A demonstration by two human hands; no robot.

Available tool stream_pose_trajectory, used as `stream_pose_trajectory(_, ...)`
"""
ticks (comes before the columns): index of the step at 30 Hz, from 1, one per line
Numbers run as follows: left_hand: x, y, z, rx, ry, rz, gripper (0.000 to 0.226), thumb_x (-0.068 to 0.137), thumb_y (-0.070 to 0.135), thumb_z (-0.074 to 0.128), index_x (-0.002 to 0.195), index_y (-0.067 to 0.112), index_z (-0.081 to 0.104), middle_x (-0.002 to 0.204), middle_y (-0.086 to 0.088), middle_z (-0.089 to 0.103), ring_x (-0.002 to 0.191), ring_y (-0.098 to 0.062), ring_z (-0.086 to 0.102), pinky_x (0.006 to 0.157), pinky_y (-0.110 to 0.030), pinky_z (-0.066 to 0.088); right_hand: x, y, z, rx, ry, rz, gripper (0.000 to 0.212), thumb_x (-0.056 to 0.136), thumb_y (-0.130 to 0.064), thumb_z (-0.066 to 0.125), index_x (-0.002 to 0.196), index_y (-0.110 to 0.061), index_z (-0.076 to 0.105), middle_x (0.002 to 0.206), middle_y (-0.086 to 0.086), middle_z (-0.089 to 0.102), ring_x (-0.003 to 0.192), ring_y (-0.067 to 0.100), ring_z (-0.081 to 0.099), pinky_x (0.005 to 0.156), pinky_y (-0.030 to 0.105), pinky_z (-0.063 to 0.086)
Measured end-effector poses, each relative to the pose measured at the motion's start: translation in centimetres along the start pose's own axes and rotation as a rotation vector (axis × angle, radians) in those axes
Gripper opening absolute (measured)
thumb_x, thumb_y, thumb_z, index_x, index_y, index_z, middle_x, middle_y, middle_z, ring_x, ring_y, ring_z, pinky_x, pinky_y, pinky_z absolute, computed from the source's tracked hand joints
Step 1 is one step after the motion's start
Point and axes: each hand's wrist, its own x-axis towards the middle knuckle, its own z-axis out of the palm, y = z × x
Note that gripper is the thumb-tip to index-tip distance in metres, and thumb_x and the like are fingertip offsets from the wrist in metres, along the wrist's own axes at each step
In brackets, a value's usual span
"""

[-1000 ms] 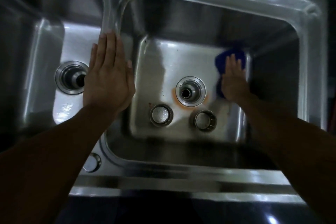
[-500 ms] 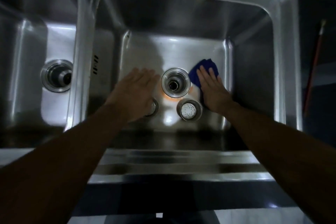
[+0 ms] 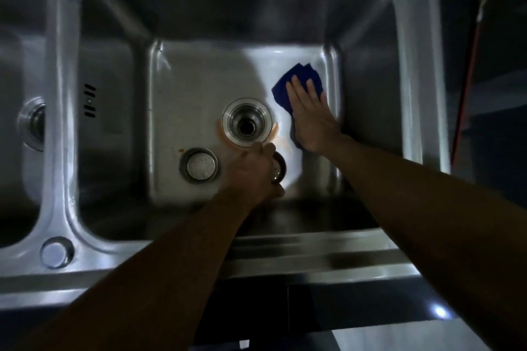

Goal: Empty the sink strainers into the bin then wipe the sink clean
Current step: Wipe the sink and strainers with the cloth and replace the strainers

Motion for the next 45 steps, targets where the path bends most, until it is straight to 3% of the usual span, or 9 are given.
stream_pose_trajectory(4, -4.0, -0.7, -1.3, -0.162, 0.125, 0.045, 0.082, 0.075, 0.044, 0.081, 0.144, 0.020, 0.043, 0.141, -0.004, 0.049, 0.124, -0.026, 0.055, 0.098, -0.036, 0.047, -3.3, -1.0, 1.0, -0.015, -0.108, -0.149, 0.095, 0.088, -0.011, 0.056, 0.161, -0.018, -0.005, 0.169, 0.001, -0.012, 0.155, 0.030, -0.013, 0.124, 0.051, -0.001)
stream_pose_trajectory(9, -9.8, -2.1, -3.5, -0.242, 0.220, -0.075, 0.086, 0.065, 0.048, 0.078, 0.137, 0.045, 0.030, 0.146, 0.010, 0.040, 0.123, -0.018, 0.052, 0.092, -0.035, 0.046, -7.8, -2.0, 1.9, -0.186, -0.311, -0.499, 0.096, 0.085, -0.010, 0.057, 0.161, -0.021, -0.001, 0.169, 0.001, -0.008, 0.155, 0.033, -0.008, 0.121, 0.050, 0.008)
stream_pose_trajectory(13, -13.5, -3.1, -3.2, -0.215, 0.268, -0.192, 0.094, 0.070, 0.047, 0.078, 0.150, 0.036, 0.031, 0.154, 0.007, 0.040, 0.129, -0.024, 0.053, 0.103, -0.047, 0.050, -9.3, -0.9, 1.1, -0.204, -0.536, -0.630, 0.094, 0.090, 0.003, 0.053, 0.160, -0.027, -0.002, 0.168, -0.006, -0.014, 0.153, 0.025, -0.017, 0.124, 0.051, 0.001)
stream_pose_trajectory(15, -13.9, -3.0, -3.2, -0.187, 0.290, -0.219, 0.095, 0.071, 0.050, 0.077, 0.152, 0.035, 0.030, 0.155, 0.008, 0.039, 0.131, -0.024, 0.053, 0.104, -0.045, 0.049, -9.3, -0.1, 0.5, -0.111, -0.557, -0.518, 0.092, 0.089, 0.006, 0.050, 0.160, -0.025, 0.001, 0.168, -0.003, -0.014, 0.154, 0.025, -0.015, 0.125, 0.049, -0.002)
stream_pose_trajectory(19, -12.8, -2.6, -3.5, -0.170, 0.297, -0.159, 0.085, 0.071, 0.049, 0.073, 0.145, 0.038, 0.034, 0.151, 0.010, 0.043, 0.125, -0.026, 0.057, 0.102, -0.042, 0.049, -7.2, 0.8, -0.4, 0.015, -0.298, -0.187, 0.084, 0.090, -0.006, 0.050, 0.160, -0.013, 0.004, 0.169, 0.008, -0.008, 0.155, 0.035, -0.008, 0.124, 0.051, 0.007)
stream_pose_trajectory(25, -12.6, -2.5, -3.1, -0.111, 0.341, -0.177, 0.083, 0.071, 0.055, 0.070, 0.143, 0.040, 0.032, 0.147, 0.008, 0.049, 0.113, -0.032, 0.063, 0.097, -0.043, 0.049, -2.3, -2.0, -0.9, 0.117, -0.198, 0.091, 0.090, 0.092, -0.013, 0.050, 0.159, -0.013, -0.009, 0.167, 0.005, -0.020, 0.153, 0.034, -0.018, 0.122, 0.058, -0.001)
stream_pose_trajectory(32, -12.7, -2.2, -3.5, -0.122, 0.289, -0.206, 0.083, 0.072, 0.059, 0.068, 0.145, 0.039, 0.032, 0.148, 0.007, 0.047, 0.114, -0.035, 0.063, 0.097, -0.044, 0.050, -9.2, -3.7, 1.3, 0.139, -0.364, 0.374, 0.088, 0.097, -0.022, 0.044, 0.156, -0.011, -0.021, 0.163, 0.007, -0.032, 0.152, 0.032, -0.024, 0.123, 0.052, -0.003)
stream_pose_trajectory(37, -12.8, -2.1, -3.6, -0.093, 0.296, -0.190, 0.083, 0.070, 0.060, 0.068, 0.144, 0.036, 0.038, 0.143, 0.007, 0.051, 0.112, -0.030, 0.065, 0.093, -0.042, 0.052, -10.9, -3.8, 1.2, 0.096, -0.404, 0.448, 0.082, 0.101, -0.018, 0.038, 0.155, -0.012, -0.023, 0.162, 0.006, -0.032, 0.152, 0.029, -0.024, 0.124, 0.047, -0.006)
stream_pose_trajectory(45, -12.6, -2.2, -3.5, -0.063, 0.312, -0.163, 0.083, 0.070, 0.057, 0.068, 0.144, 0.036, 0.039, 0.142, 0.009, 0.053, 0.117, -0.024, 0.064, 0.092, -0.039, 0.053, -3.8, -1.3, -1.3, -0.054, -0.187, 0.289, 0.080, 0.098, -0.021, 0.036, 0.157, -0.010, -0.016, 0.167, 0.004, -0.021, 0.154, 0.028, -0.018, 0.126, 0.048, -0.005)
